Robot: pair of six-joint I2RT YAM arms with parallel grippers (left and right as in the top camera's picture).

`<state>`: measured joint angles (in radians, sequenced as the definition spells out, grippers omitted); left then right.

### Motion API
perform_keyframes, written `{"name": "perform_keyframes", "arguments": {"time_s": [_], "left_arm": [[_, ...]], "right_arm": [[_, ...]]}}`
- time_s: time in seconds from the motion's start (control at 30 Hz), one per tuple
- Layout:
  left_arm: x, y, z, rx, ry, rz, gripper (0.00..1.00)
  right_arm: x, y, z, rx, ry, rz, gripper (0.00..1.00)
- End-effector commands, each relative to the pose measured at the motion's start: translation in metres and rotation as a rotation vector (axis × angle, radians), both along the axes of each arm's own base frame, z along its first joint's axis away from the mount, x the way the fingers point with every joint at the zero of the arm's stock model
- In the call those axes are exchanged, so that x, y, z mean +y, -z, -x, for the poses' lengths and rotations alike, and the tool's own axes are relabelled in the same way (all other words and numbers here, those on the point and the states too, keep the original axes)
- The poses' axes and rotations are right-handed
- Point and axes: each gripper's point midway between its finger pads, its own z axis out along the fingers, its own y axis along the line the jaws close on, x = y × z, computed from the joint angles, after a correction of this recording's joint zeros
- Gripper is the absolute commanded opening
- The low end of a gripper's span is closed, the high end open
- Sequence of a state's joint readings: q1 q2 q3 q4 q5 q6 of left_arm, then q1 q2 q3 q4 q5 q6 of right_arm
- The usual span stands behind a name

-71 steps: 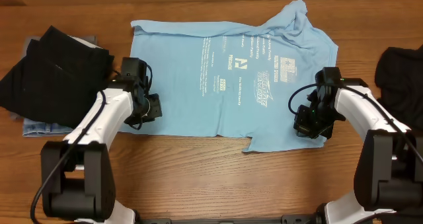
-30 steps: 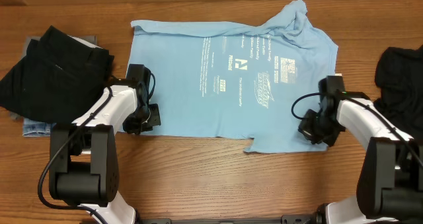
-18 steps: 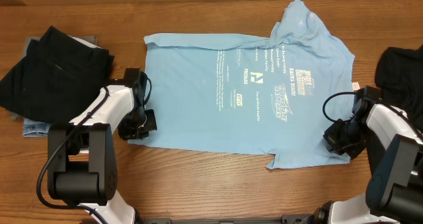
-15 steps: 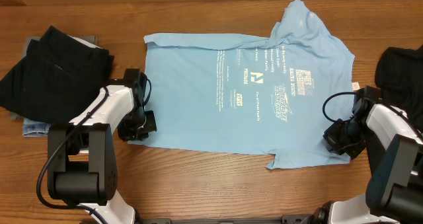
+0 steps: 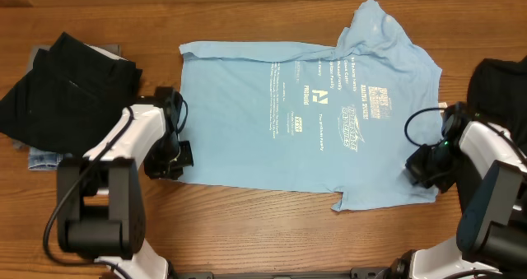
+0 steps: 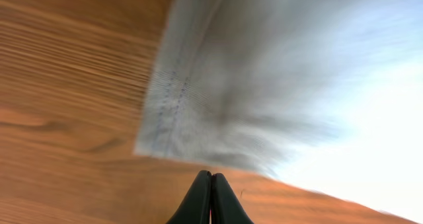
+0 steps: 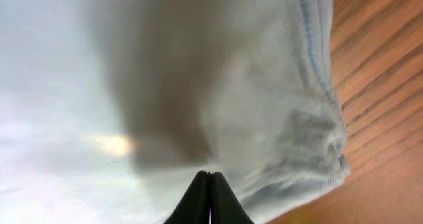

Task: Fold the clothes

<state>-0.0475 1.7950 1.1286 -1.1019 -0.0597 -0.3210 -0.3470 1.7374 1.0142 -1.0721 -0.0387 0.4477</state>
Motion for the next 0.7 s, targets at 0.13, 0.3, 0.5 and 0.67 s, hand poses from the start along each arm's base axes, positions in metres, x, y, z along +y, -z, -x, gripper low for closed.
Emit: {"name": "perform_keyframes", "arguments": {"time_s": [0.13, 0.3, 0.5, 0.67], "left_arm": [[-0.013, -0.160, -0.063, -0.583, -0.010, 0.090, 0.05], [-0.012, -0.169, -0.043, -0.563, -0.011, 0.090, 0.06], [-0.011, -0.146, -0.009, -0.398, -0.016, 0.080, 0.36], [-0.011, -0.142, -0.007, -0.386, -0.025, 0.079, 0.77]], "right_arm": [[-0.008, -0.070, -0.059, -0.198, -0.074, -0.025, 0.04], [-0.003, -0.104, -0.066, -0.253, -0.099, -0.053, 0.04], [0.011, -0.136, -0.054, -0.328, -0.147, -0.083, 0.04], [0.023, -0.160, -0.025, -0.310, -0.068, -0.091, 0.04]]}}
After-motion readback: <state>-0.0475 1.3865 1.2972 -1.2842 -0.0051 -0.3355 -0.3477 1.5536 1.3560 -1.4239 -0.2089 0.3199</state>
